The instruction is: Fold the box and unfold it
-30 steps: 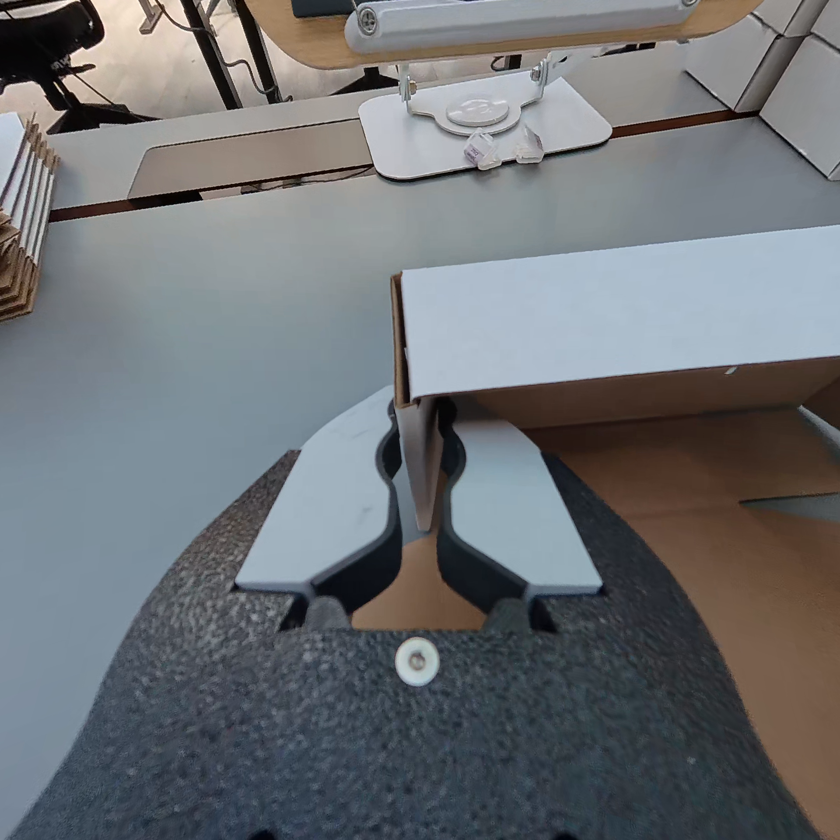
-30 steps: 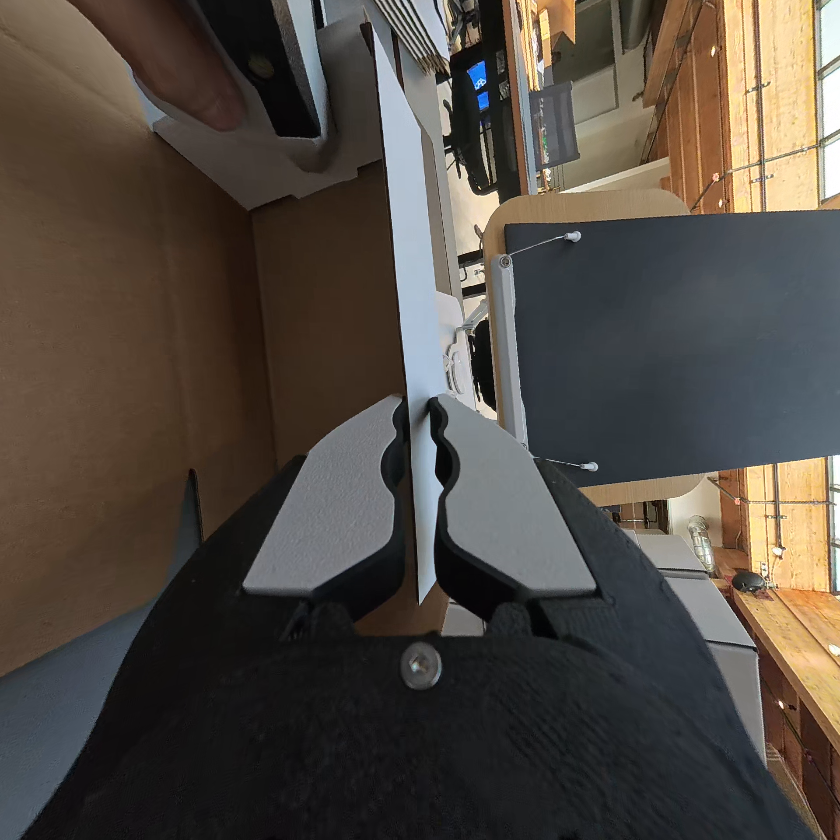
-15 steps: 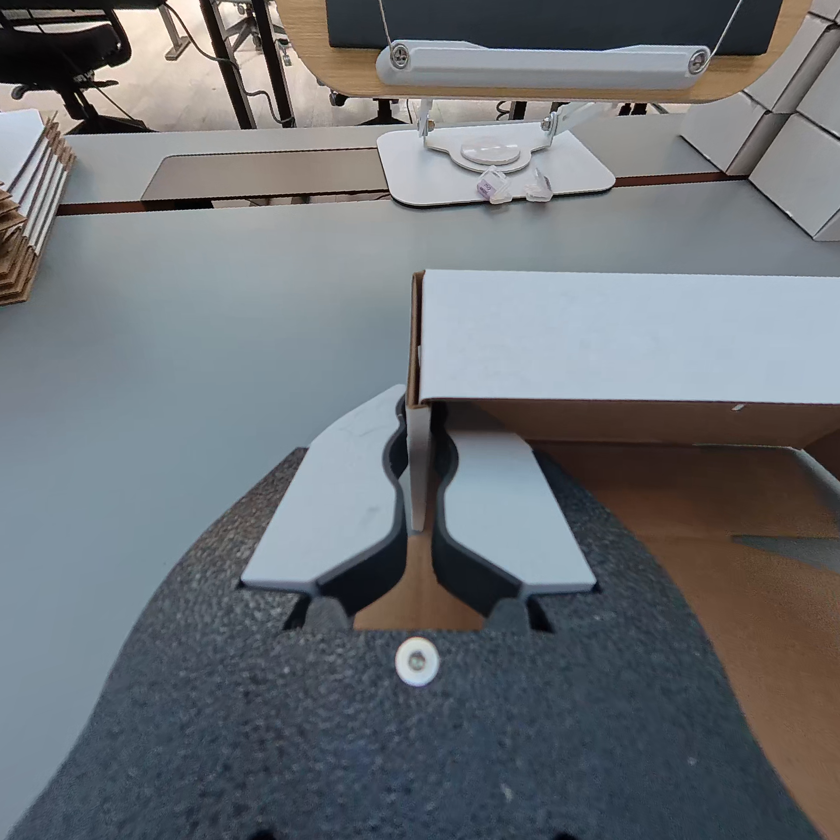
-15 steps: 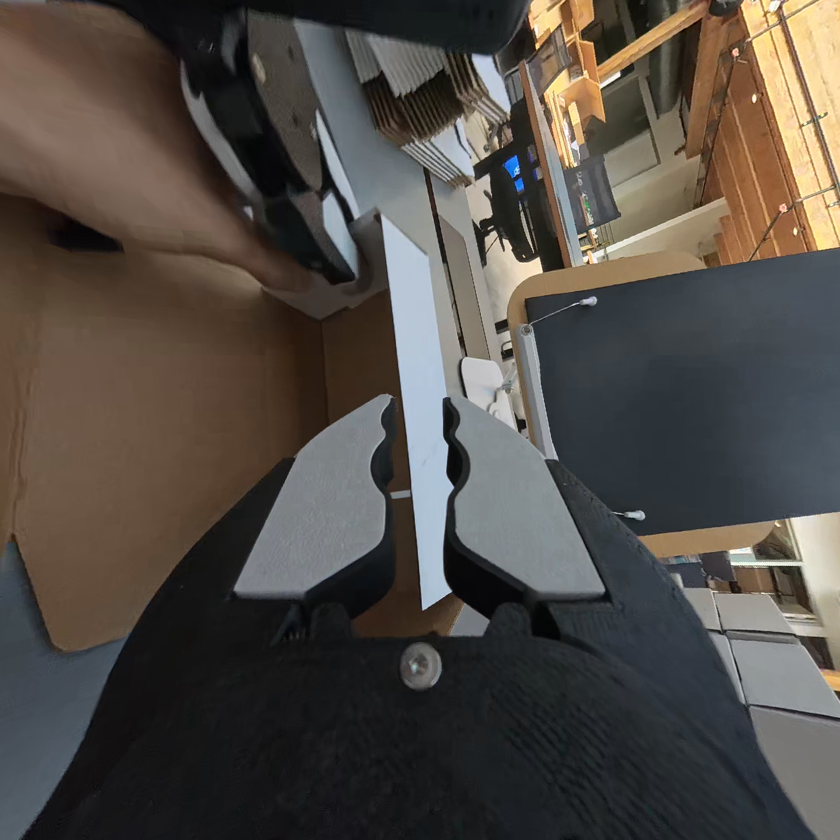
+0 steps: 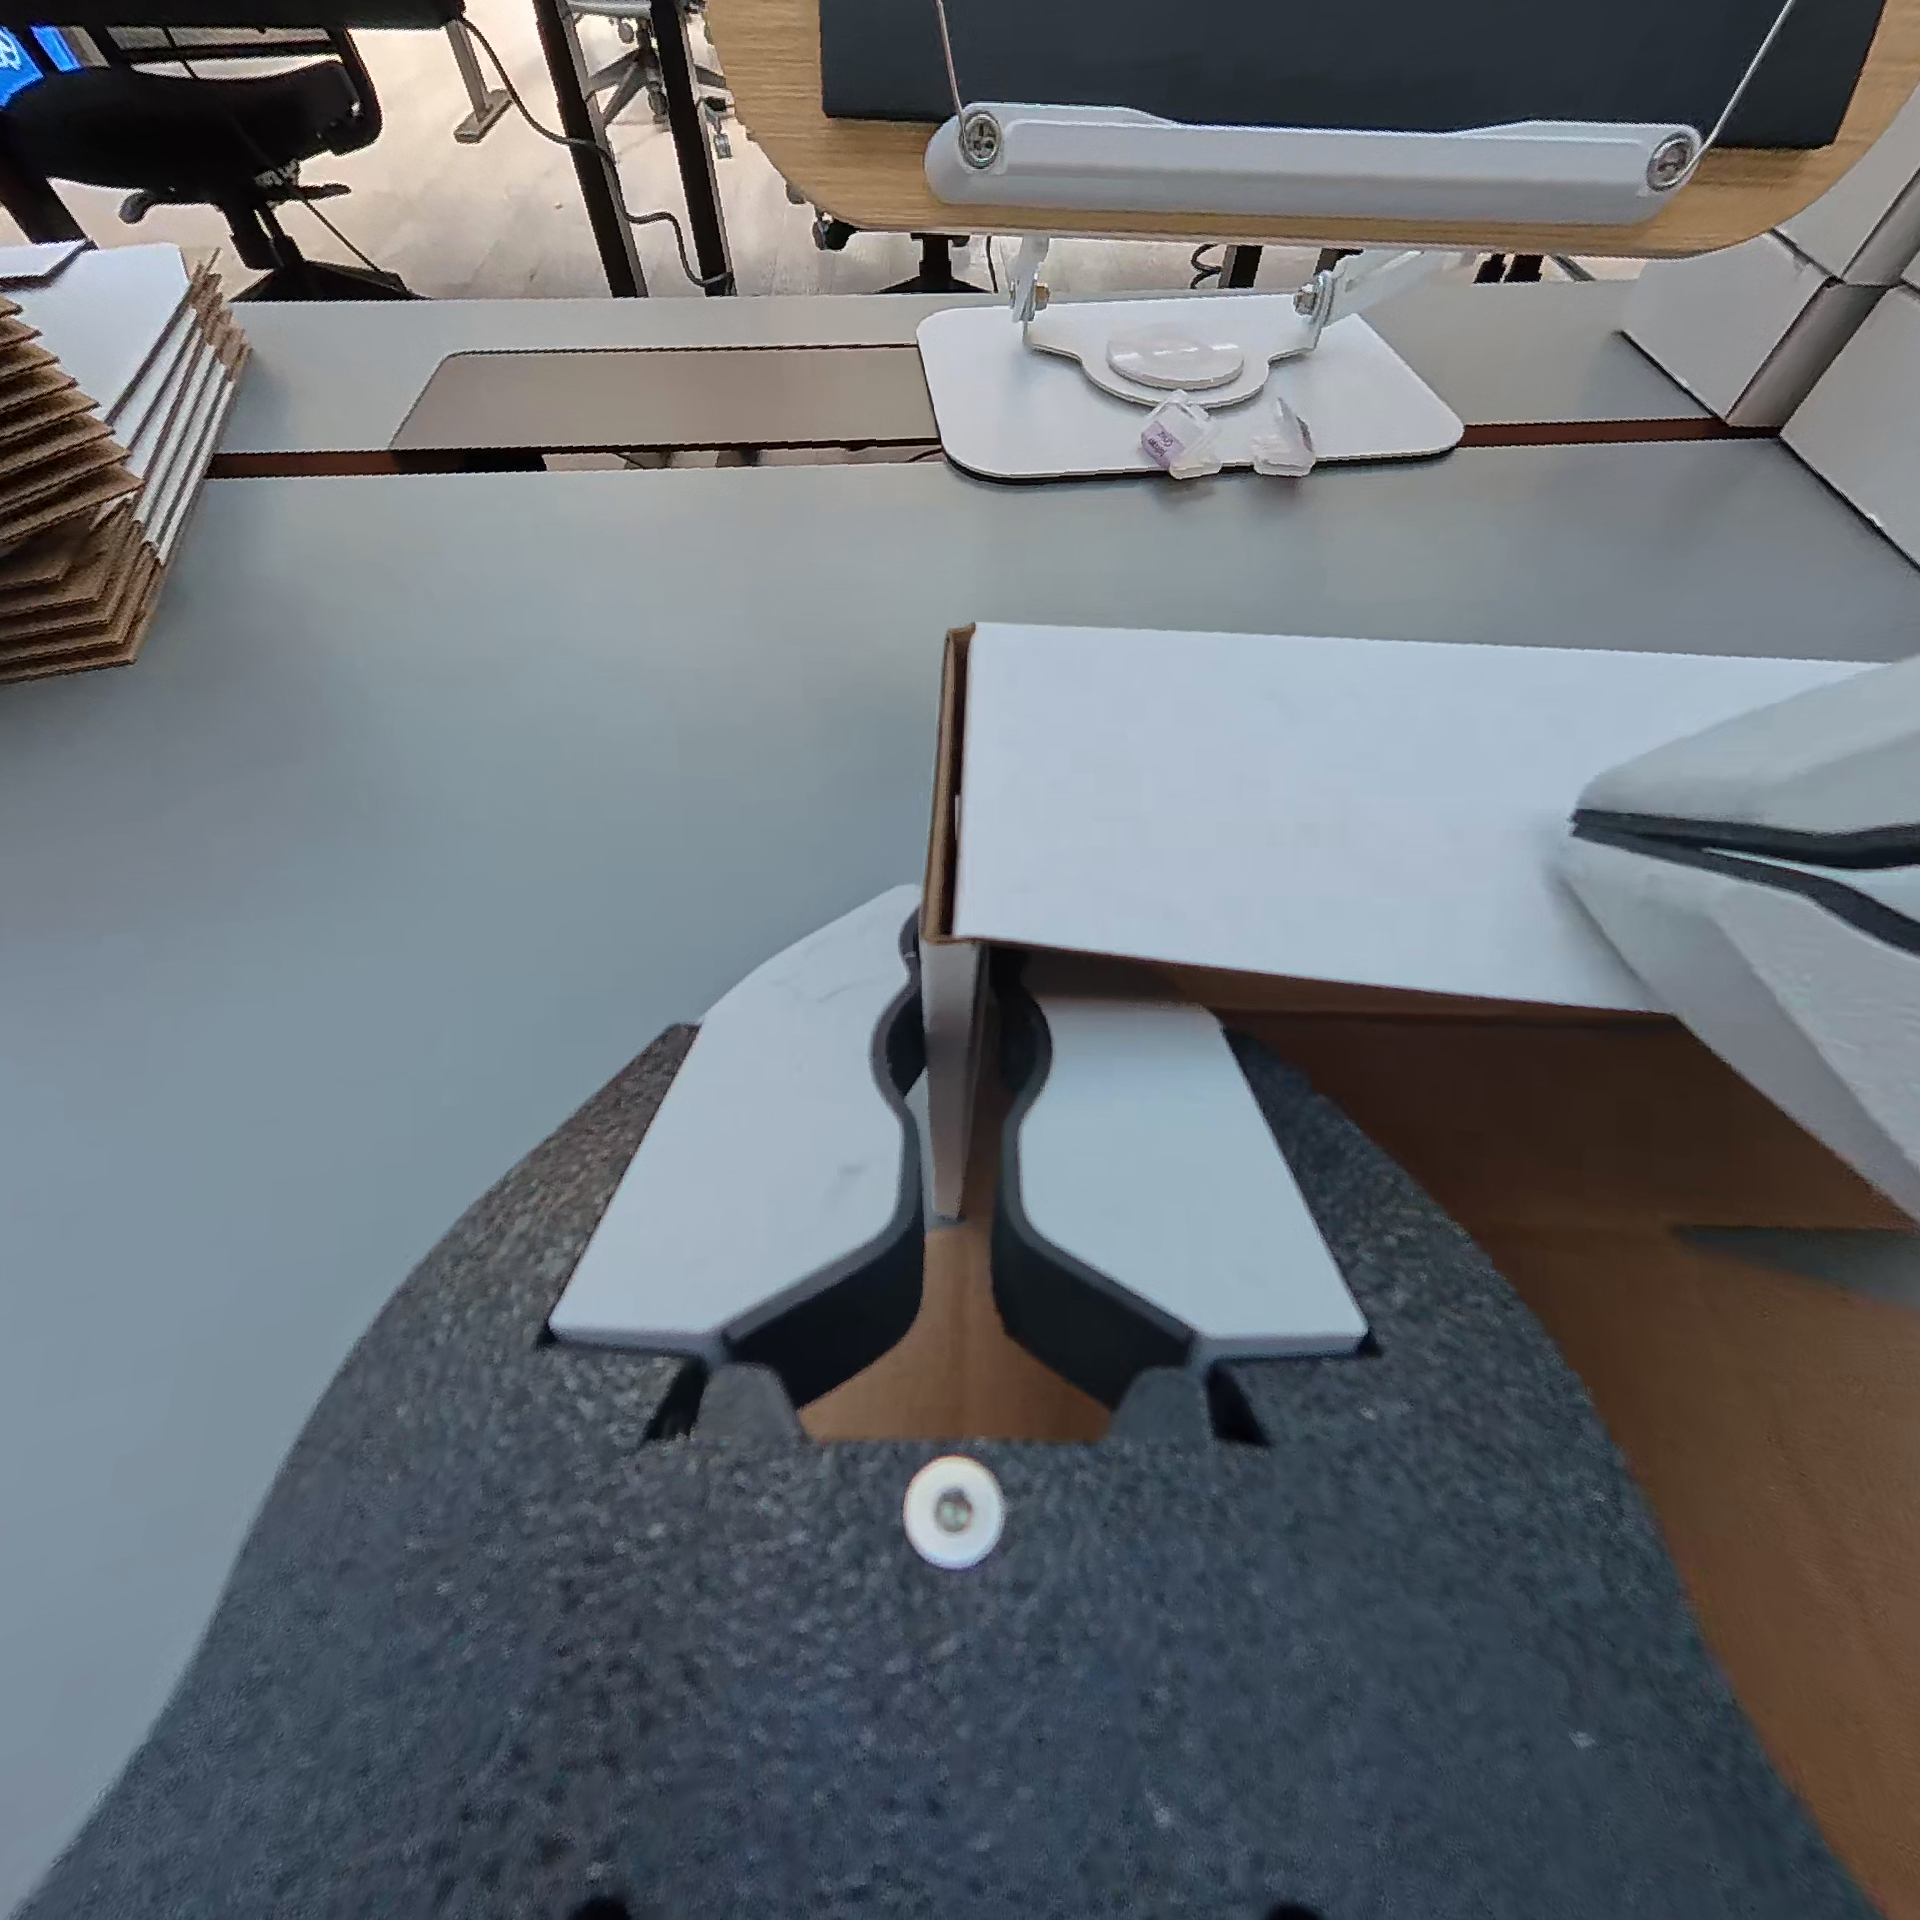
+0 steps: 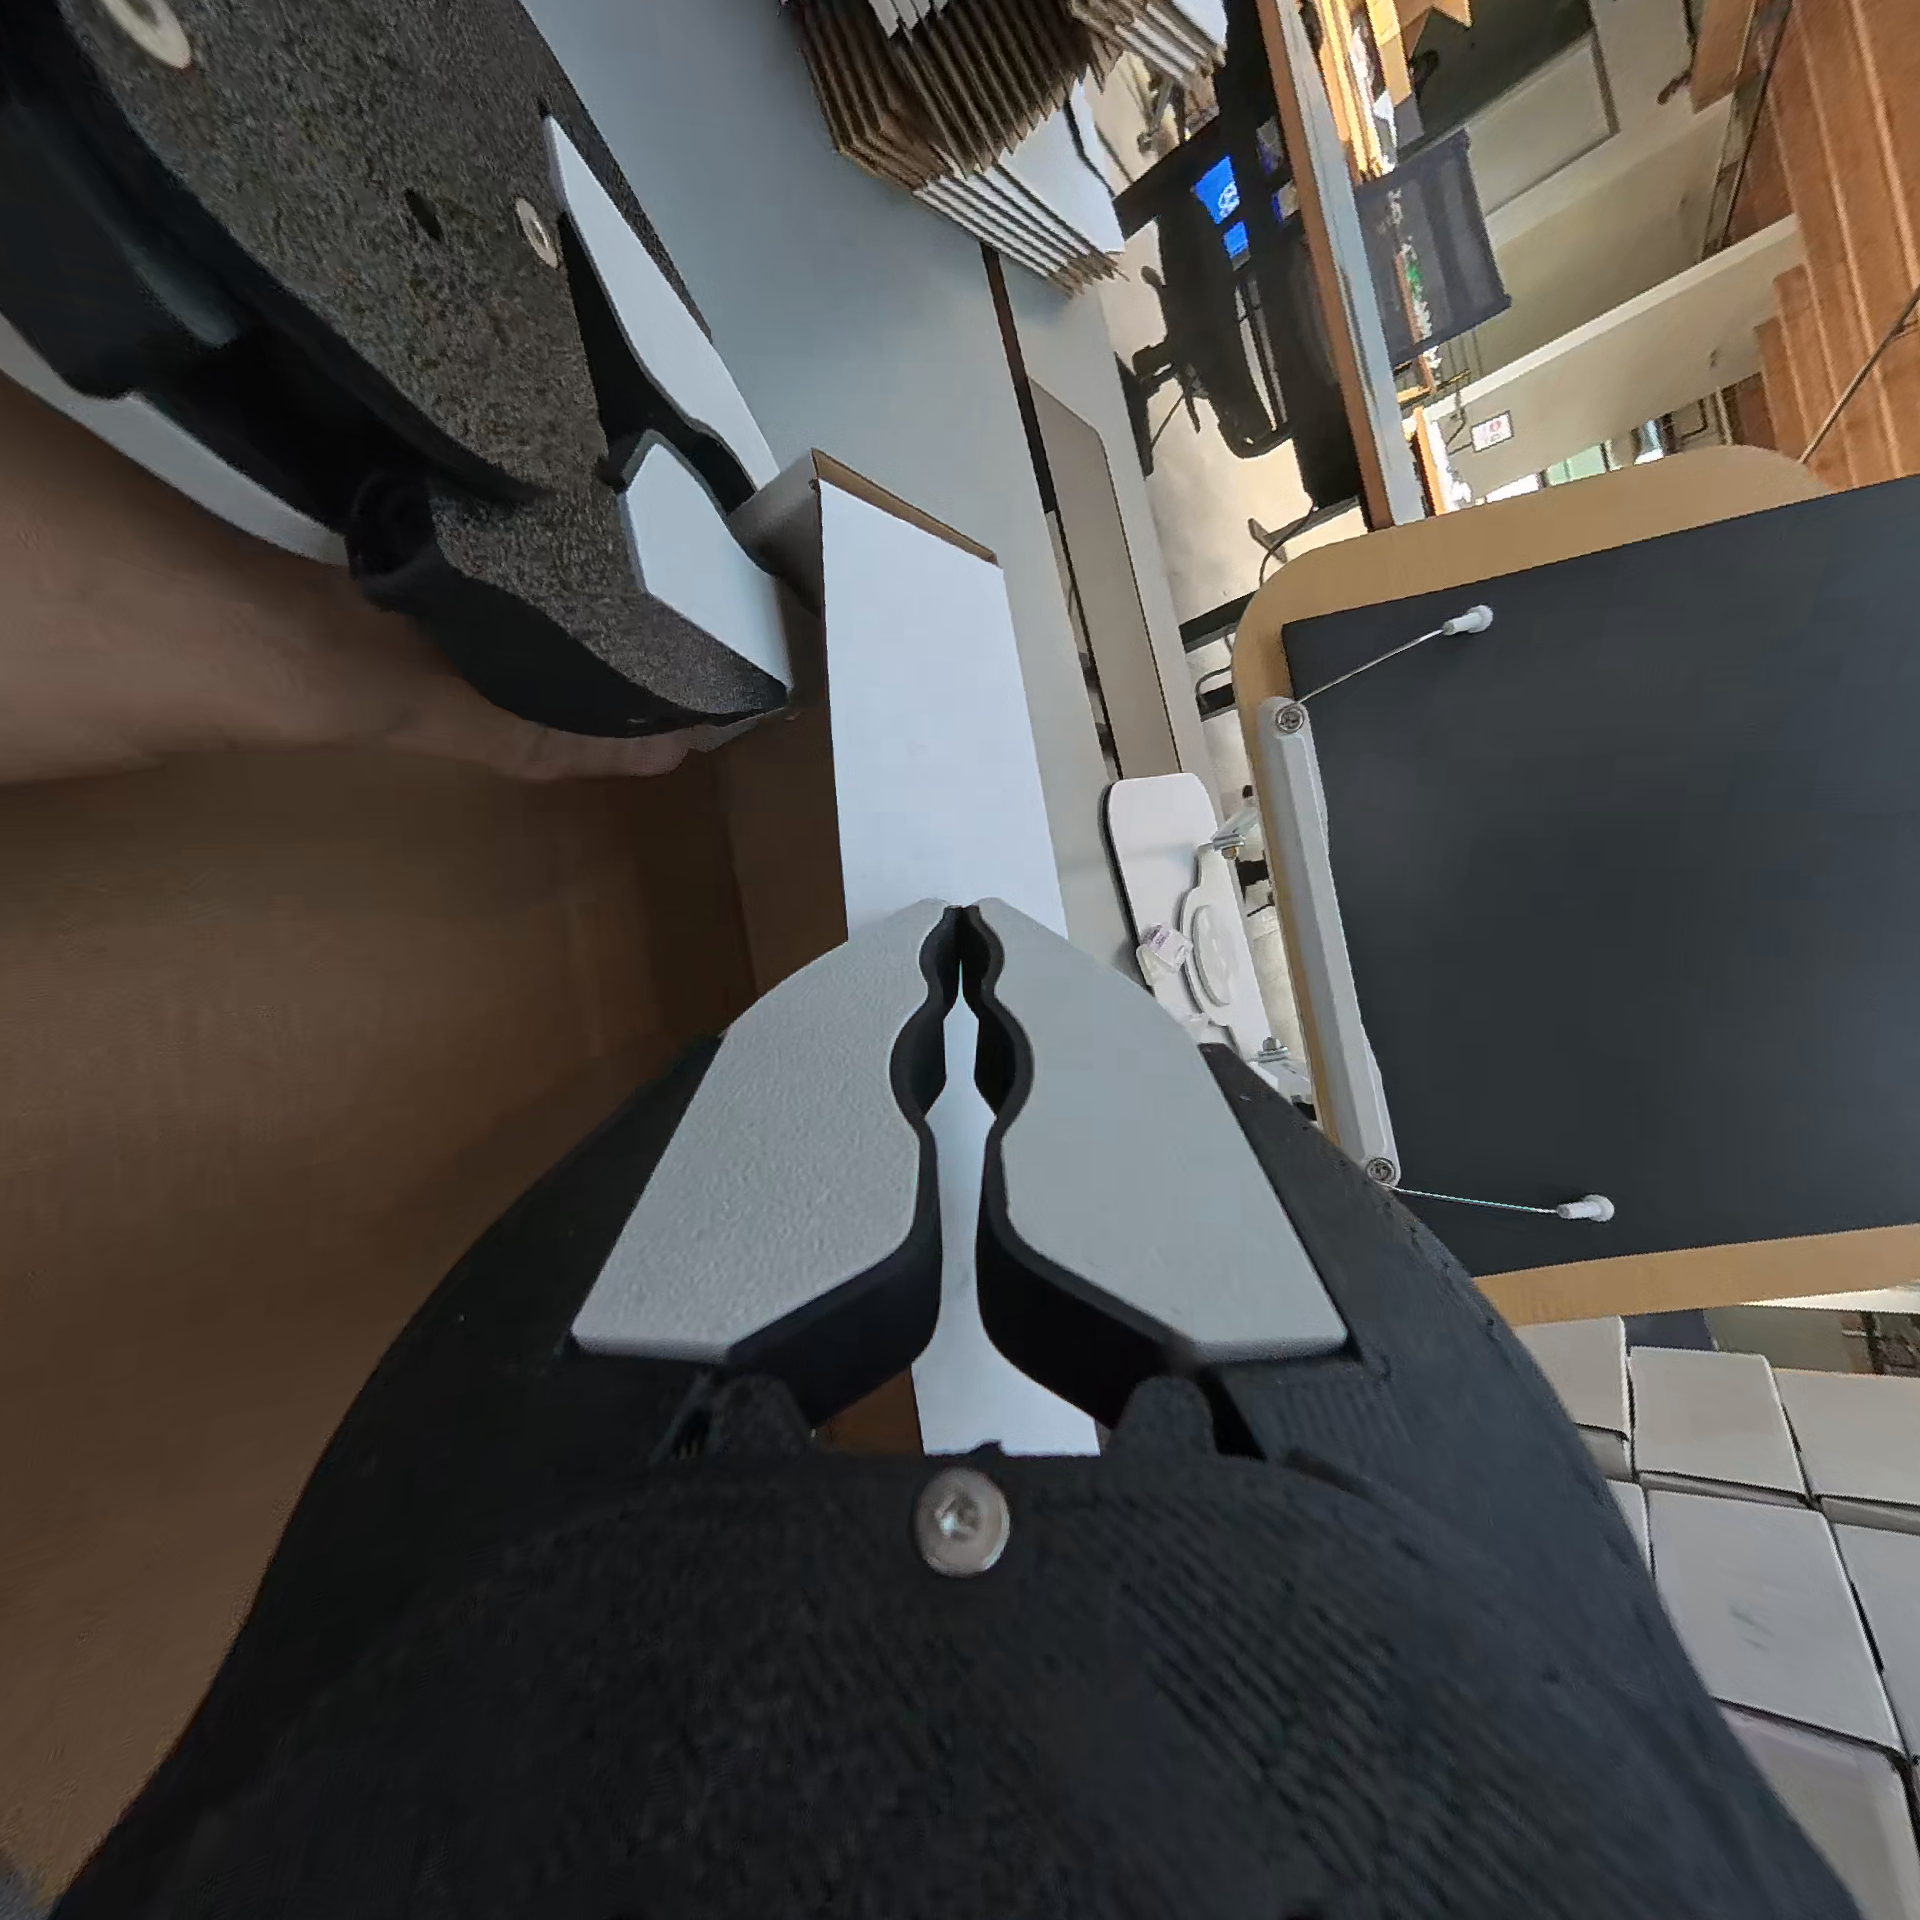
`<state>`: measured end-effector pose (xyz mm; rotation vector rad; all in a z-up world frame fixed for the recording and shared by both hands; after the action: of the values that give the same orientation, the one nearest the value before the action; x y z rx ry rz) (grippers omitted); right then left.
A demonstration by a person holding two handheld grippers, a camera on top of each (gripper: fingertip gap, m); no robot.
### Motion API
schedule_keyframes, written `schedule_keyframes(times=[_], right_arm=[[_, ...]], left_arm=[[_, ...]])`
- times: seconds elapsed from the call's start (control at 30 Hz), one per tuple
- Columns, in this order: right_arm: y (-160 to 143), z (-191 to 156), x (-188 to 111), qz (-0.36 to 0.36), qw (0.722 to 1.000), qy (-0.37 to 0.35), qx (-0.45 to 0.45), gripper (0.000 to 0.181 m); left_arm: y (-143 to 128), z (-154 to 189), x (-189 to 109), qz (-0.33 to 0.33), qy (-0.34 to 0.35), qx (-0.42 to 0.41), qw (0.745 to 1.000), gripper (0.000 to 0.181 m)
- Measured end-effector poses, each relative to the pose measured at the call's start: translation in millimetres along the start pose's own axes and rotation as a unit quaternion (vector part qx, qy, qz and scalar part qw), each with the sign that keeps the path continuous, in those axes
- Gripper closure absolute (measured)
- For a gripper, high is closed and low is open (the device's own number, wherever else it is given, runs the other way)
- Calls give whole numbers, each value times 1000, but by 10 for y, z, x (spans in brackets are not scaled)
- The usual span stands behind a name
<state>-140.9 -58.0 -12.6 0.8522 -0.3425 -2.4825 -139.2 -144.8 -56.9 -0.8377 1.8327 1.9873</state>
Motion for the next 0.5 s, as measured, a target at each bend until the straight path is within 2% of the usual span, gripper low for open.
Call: schedule_keyframes(times=[0.1,0.2,0.33,0.5], right_arm=[[29,11,-55,5,998,-60,-9,181],[33,-42,-252,30,991,-123,-29,181],[-301,109,-480,1,979,-205,-8,181],[-762,348,-363,-65,982,-177,20,181]], left_arm=[[-2,-4,3,-1,-14,-9,1000,173],[-5,-19,-8,0,-13,-14,1000,174],[-8,-90,-15,2,-8,-41,999,174],[-11,-119,-16,2,8,-46,999,174]])
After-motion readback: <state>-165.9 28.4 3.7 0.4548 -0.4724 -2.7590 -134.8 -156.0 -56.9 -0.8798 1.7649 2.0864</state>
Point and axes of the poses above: each gripper's, where its closed fingertips meet, x out along the fingers, y out of its top, z = x × y across the jaws, the point moved 3 cm from there along -x, back along the fingers, and after that the axes turned 13 degrees about -z, right-handed, at the moved point
